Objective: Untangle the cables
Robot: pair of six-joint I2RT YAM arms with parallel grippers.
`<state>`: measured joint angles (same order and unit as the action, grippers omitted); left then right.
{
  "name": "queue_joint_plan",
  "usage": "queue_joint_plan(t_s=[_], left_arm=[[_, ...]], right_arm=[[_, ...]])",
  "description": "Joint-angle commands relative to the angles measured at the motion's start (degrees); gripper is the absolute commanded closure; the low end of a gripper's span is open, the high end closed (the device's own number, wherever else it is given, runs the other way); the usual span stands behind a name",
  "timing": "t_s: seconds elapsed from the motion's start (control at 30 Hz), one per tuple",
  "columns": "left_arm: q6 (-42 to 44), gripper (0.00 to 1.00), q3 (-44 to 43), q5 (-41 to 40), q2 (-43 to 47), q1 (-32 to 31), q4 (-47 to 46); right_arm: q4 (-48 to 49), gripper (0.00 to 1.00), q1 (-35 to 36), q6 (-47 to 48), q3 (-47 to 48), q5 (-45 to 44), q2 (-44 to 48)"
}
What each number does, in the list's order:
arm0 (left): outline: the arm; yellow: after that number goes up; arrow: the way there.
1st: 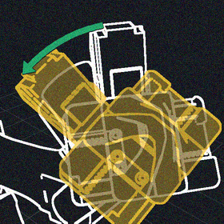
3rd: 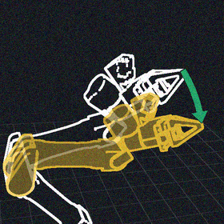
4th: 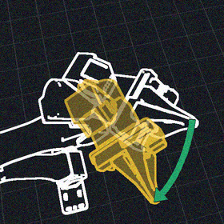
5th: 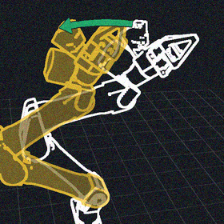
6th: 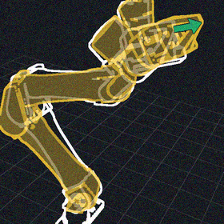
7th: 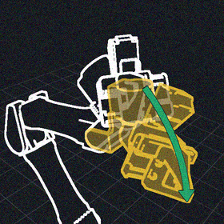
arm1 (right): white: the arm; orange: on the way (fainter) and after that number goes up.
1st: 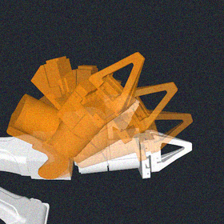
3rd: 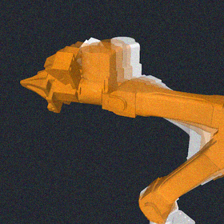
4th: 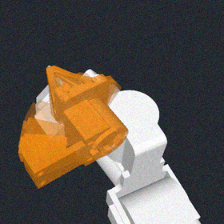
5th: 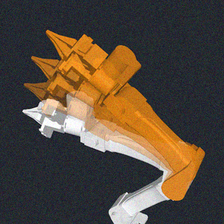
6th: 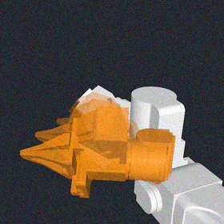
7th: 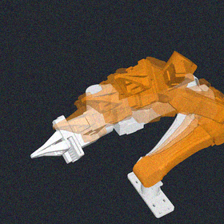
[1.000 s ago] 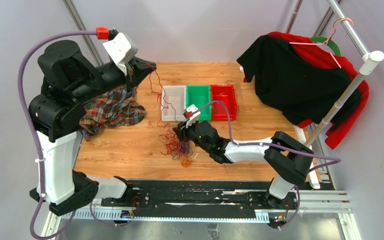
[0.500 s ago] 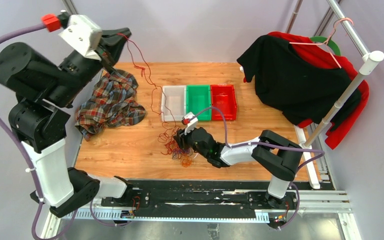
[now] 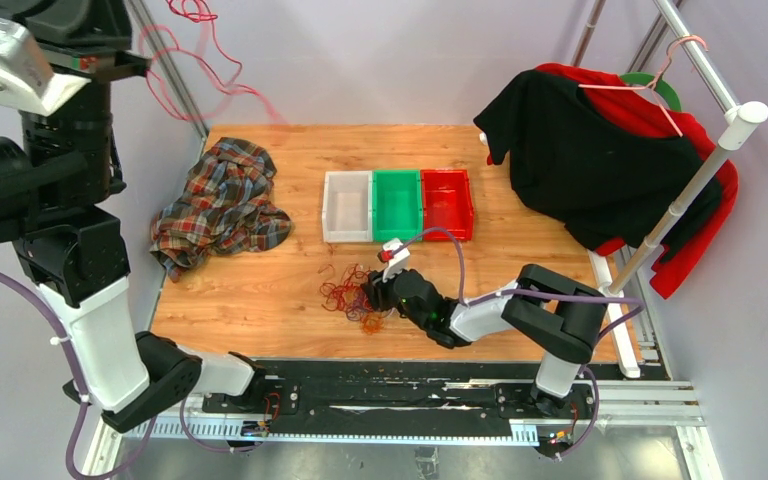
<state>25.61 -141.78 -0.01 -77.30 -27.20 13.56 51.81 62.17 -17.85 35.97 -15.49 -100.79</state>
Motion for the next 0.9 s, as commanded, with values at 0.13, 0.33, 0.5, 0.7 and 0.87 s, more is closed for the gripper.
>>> queue_joint_plan(t_s=[0.13,0.33,0.5,0.7,0.87], left_arm=[[4.0,0.99,-1.3,-0.4,-2.5,-0.4,-12.2],[1.9,0.99,5.0,0.0,-0.9,-0.4,-6.5],[-0.4,1.0,18.6,0.7,2.2,-0.4,-2.2],[-4.5,1.0,32.5,-0.3,3.2,-0.4,1.0],[-5.7,1.0,40.7,-0.9,1.9,-0.4,1.9]], right_arm=[[1.2,0.6,1.4,-1.2,-4.7,-3.3,3.2],[0.8,0.62,1.6,-1.1,-7.8,-4.2,7.4],[-0.4,0.68,1.7,-1.0,-12.6,-5.8,14.3],[-4.8,0.7,1.6,-2.0,-17.9,-9.1,26.0],[-9.7,0.55,1.6,-1.9,-19.6,-14.0,36.0]])
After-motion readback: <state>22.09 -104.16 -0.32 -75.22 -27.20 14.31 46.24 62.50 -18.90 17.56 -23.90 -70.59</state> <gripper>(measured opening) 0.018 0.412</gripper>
